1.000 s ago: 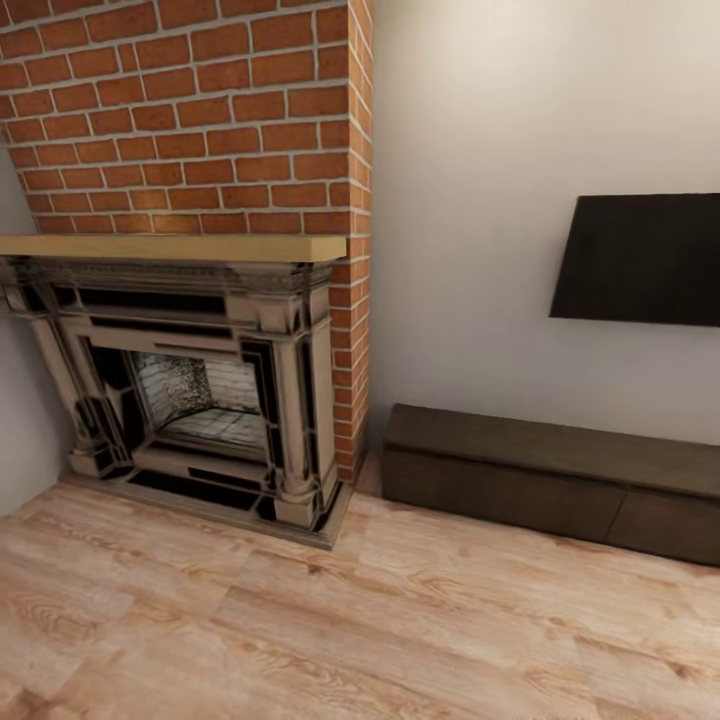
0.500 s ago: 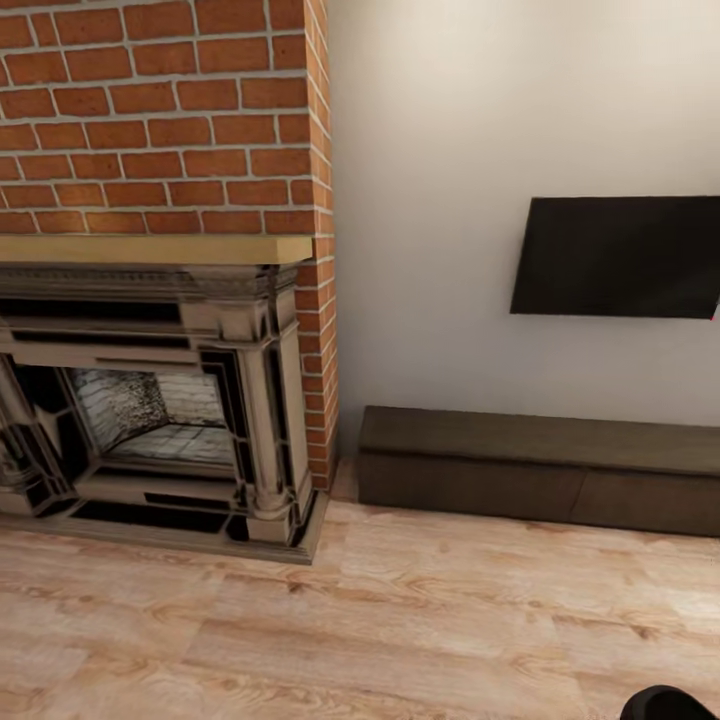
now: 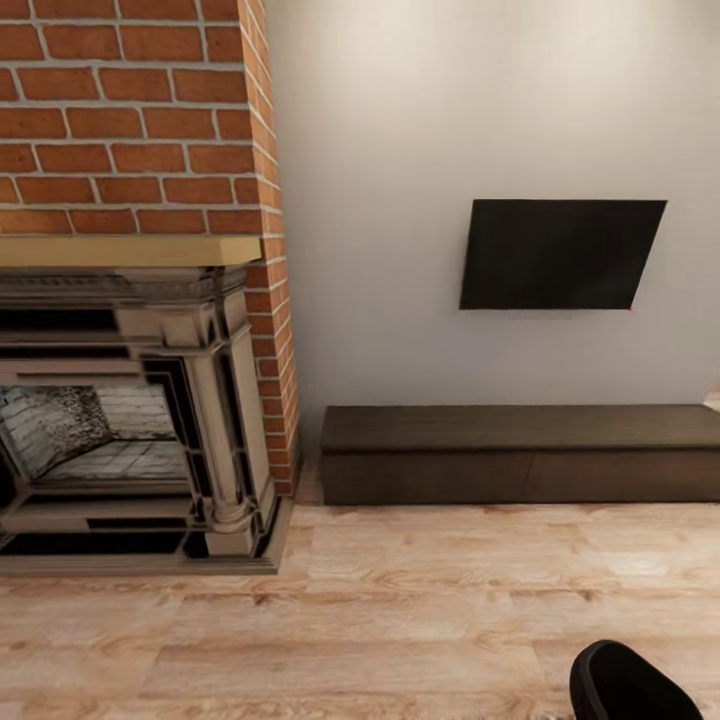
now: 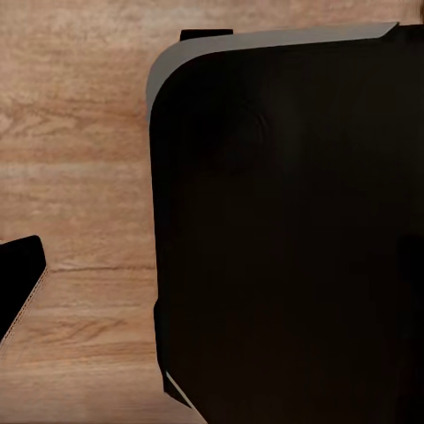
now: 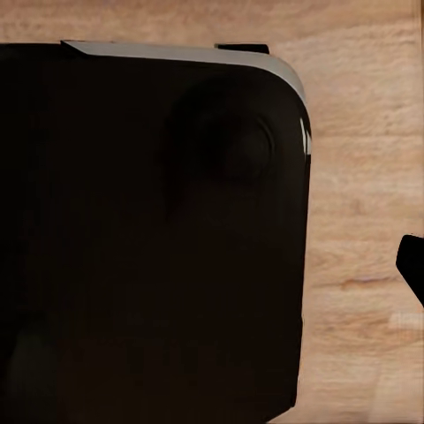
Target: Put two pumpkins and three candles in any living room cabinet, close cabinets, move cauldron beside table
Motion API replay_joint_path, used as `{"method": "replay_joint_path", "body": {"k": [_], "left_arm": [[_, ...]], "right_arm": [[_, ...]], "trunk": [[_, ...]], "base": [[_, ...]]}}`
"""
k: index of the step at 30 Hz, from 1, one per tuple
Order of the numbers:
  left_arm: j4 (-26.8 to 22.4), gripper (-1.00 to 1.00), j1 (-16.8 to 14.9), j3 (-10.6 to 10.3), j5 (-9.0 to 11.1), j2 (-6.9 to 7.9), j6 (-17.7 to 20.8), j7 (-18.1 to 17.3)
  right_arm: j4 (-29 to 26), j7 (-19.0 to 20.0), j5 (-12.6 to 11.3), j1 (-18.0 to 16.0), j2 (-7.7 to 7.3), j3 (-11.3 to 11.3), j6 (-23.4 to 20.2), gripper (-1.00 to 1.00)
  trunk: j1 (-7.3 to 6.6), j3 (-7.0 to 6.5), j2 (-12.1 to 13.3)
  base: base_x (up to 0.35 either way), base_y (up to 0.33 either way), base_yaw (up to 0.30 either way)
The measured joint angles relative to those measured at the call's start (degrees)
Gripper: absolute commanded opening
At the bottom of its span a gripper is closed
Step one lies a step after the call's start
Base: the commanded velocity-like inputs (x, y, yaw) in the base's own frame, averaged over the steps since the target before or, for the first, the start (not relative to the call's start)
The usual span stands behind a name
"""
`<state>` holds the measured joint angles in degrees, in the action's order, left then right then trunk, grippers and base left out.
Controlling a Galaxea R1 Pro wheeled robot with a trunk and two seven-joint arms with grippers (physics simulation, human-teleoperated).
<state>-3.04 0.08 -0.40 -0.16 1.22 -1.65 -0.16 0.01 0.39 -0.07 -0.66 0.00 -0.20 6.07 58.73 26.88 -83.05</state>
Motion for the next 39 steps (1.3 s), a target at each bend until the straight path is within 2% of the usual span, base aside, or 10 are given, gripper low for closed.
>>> {"method": "replay_joint_path", "body": {"k": [39], "left_arm": [[0.0, 1.0, 0.0, 0.6, 0.4, 0.18, -1.0, 0.0]], "right_arm": [[0.0, 0.1, -0.4, 0.0, 0.05, -0.1, 1.1, 1.0]], "trunk": [[0.0, 0.0, 0.0]], "base": [[0.0, 0.0, -0.285]]}}
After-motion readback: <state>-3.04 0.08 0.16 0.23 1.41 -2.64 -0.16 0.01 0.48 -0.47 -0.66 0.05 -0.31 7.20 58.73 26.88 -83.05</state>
